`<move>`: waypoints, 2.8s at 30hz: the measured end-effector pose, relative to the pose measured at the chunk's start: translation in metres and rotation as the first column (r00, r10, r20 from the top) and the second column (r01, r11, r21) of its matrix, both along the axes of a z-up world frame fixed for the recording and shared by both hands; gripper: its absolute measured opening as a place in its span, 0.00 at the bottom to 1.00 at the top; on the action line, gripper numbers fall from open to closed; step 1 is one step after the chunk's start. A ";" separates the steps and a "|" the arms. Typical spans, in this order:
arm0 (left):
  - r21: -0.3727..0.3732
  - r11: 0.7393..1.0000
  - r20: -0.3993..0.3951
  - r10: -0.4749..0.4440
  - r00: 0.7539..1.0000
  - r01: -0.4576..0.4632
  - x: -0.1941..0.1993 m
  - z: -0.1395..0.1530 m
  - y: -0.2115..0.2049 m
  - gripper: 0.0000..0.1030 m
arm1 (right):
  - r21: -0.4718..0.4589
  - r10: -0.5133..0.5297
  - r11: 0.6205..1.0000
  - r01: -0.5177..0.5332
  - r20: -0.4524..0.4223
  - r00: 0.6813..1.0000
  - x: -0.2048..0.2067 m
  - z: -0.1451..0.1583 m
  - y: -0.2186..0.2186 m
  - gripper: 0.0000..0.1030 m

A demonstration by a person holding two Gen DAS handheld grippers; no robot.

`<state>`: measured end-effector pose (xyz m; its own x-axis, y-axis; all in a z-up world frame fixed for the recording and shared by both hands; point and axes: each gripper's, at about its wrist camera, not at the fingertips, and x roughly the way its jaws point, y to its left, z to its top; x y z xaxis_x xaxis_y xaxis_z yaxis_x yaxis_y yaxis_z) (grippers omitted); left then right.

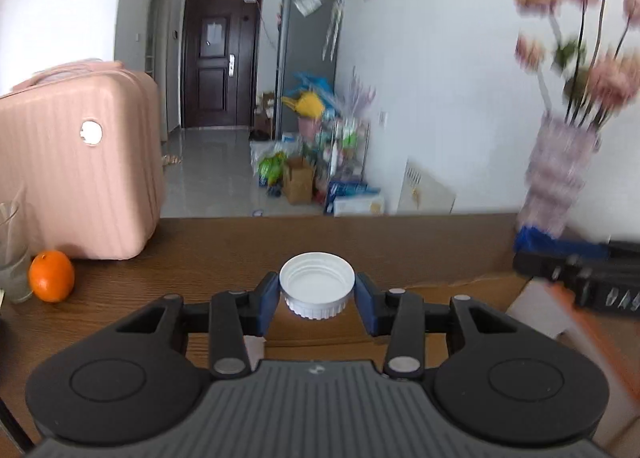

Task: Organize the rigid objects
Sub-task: 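Lower the white cap into the box with the left tool while the right tool drops the blue cap, then withdraw both tools from the box toward the white pill bottle, then grip the white pill bottle with the right tool while the left tool grips its other end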

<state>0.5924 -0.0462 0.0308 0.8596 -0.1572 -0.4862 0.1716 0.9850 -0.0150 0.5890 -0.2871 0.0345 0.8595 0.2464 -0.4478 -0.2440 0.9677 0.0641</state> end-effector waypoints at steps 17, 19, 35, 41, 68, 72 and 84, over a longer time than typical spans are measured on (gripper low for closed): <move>0.004 0.998 -0.258 -0.056 0.964 0.058 0.034 -0.033 -0.012 0.62 | -0.005 -0.023 1.000 0.023 -0.239 0.971 0.045 -0.040 0.002 0.77; 0.010 0.998 -0.254 -0.062 0.965 0.066 0.034 -0.033 -0.014 0.63 | -0.005 -0.029 1.000 0.029 -0.236 0.971 0.045 -0.040 0.000 0.77; 0.064 0.996 0.148 0.050 0.988 -0.060 -0.095 0.057 -0.002 0.74 | 0.035 0.016 0.999 -0.019 0.090 0.996 -0.079 0.043 0.001 0.82; 0.068 0.990 0.231 0.106 0.967 -0.125 -0.183 0.073 0.005 0.76 | -0.013 0.003 1.000 -0.001 0.227 0.974 -0.166 0.051 0.008 0.84; 0.016 0.999 0.073 0.038 0.997 -0.039 -0.454 -0.005 0.042 0.81 | 0.038 0.019 0.999 -0.020 0.033 0.999 -0.435 -0.022 0.006 0.84; 0.019 0.999 -0.008 0.038 0.999 -0.038 -0.463 -0.021 0.048 0.81 | 0.032 0.012 0.999 -0.012 -0.007 1.000 -0.451 -0.038 0.005 0.84; 0.012 0.999 -0.081 0.038 0.996 -0.037 -0.417 -0.035 0.037 0.80 | 0.079 -0.017 0.997 0.022 -0.061 0.998 -0.416 -0.051 -0.009 0.84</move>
